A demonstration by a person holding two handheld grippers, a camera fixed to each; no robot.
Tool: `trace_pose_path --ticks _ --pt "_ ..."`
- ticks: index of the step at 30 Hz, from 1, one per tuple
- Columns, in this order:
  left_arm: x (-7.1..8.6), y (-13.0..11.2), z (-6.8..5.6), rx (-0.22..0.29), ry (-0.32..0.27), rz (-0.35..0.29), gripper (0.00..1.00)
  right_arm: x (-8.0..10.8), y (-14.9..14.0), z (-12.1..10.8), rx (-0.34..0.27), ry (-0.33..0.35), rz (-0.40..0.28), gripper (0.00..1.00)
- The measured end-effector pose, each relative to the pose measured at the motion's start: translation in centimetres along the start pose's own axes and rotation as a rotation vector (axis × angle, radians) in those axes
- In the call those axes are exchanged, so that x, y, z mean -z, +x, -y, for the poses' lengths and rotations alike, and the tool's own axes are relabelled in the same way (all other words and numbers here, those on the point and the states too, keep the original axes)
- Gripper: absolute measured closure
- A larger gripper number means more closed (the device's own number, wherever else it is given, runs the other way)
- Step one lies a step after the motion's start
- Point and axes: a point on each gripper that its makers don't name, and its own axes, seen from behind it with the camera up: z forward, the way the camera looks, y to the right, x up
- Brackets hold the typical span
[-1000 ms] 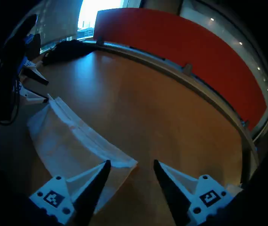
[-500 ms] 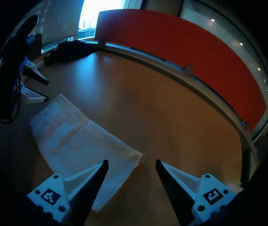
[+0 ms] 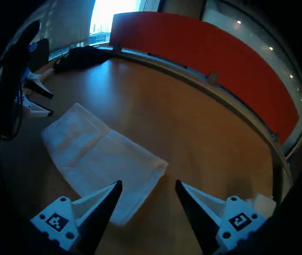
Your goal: Fold towel
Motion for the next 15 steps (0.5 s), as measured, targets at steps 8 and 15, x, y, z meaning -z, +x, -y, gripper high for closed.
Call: trace_pose_path --ticks 8,15 --pt "1.0 -1.4 -0.2 0.036 -0.001 0.004 0.07 1.4 -0.8 0.7 -0.006 -0.004 0.000 0.03" --pt "1.6 -1.5 0.3 0.057 0.014 -0.003 0.07 1.6 -0.8 1.0 -0.014 -0.002 -0.007 0.03"
